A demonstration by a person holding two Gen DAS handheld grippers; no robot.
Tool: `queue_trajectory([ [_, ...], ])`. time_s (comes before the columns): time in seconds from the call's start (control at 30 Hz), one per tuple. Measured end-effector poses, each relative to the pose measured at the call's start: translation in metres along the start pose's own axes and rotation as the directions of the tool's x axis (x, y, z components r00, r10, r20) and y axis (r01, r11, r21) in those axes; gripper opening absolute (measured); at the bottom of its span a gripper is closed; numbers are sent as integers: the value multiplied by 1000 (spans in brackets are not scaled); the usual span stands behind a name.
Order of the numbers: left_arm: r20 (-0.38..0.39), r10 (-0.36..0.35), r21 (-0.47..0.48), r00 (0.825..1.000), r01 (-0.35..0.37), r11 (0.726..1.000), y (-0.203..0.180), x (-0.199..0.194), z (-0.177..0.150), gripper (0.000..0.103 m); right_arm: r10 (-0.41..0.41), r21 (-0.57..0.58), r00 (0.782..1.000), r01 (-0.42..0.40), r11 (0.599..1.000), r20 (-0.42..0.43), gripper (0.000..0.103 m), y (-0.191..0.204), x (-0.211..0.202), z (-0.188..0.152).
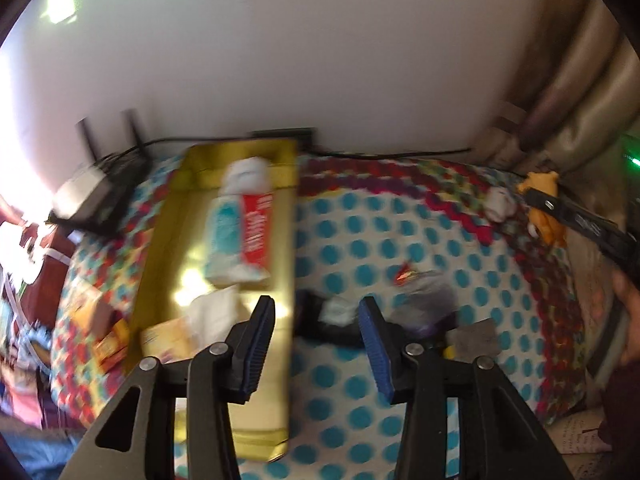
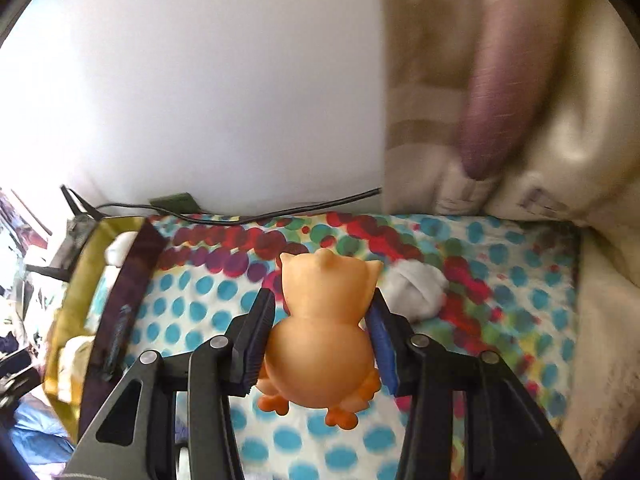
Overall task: Organize objects
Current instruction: 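Grasp the orange toy figure with right while left grasps another white sock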
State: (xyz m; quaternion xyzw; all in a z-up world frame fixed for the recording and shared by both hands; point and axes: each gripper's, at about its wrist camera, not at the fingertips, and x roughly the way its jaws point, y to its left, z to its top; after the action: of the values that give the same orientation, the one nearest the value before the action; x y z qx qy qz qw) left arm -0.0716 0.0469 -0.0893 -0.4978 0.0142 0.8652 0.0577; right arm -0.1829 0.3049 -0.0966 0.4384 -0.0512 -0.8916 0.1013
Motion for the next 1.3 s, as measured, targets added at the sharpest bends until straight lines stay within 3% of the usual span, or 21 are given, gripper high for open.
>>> queue_trajectory([
  [0.13,-40,-97,64,994,100,993,-56,32,31,49,-19,35,999,18,999,36,44,-24,-52,-26],
  [0.23,-51,-163,99,985,167,981,-99,57,56,61,-38,75,999,35,997,37,44,-49,-78,-47],
  [0.33,-66,-219,104,973,225,969,-136,82,78,65,-47,105,998,43,993,36,45,-62,-91,-62],
  [0.43,-102,-223,103,970,233,967,-165,109,96,66,-44,145,999,39,989,30,45,-77,-97,-79],
  [0.63,-156,-199,217,968,230,949,-222,157,114,66,-14,184,1000,12,983,13,45,-93,-98,-99],
  [1.0,-240,-199,218,950,252,943,-247,206,114,66,25,135,1000,-24,991,-5,35,-96,-89,-98],
  [1.1,-214,-187,276,959,243,930,-254,209,109,64,45,154,999,-44,987,-7,36,-101,-86,-97],
  [1.2,-197,-170,338,966,229,913,-258,206,103,42,81,167,997,-79,983,-7,38,-102,-85,-99],
  [1.3,-206,-208,307,956,265,914,-247,201,104,36,87,158,996,-84,984,-18,38,-100,-80,-99],
])
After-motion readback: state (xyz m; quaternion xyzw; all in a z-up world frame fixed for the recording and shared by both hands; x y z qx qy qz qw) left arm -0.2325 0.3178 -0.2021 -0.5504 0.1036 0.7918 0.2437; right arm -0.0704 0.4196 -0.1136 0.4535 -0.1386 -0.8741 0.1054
